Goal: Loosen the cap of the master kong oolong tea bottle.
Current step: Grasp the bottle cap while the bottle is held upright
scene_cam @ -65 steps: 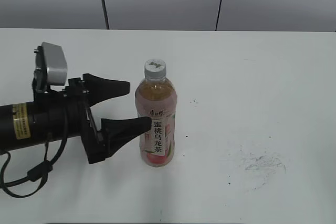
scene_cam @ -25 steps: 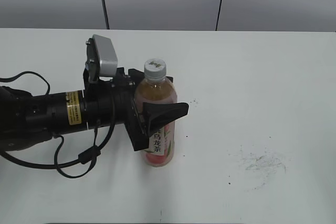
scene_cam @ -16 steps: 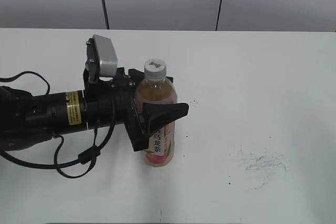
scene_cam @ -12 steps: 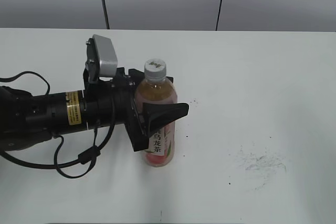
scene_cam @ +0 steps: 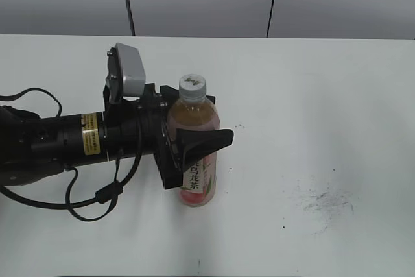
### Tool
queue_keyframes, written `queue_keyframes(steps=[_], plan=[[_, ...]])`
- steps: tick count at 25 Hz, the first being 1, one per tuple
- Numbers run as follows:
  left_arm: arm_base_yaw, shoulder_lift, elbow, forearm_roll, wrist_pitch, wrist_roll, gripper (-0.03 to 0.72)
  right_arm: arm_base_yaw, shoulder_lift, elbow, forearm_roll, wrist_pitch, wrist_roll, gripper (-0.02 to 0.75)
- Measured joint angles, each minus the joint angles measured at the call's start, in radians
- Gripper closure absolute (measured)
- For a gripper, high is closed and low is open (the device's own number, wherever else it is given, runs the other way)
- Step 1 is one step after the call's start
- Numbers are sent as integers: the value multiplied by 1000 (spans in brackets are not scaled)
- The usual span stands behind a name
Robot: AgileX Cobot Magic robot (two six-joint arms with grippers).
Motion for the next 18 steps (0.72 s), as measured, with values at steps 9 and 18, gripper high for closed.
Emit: queue_keyframes(steps=[9, 18], plan=[[0, 0, -3, 11, -1, 6, 242, 196, 343, -331, -50, 2, 204, 353], [0, 0, -3, 11, -2, 6, 242, 473, 606, -547, -199, 3, 494, 356]])
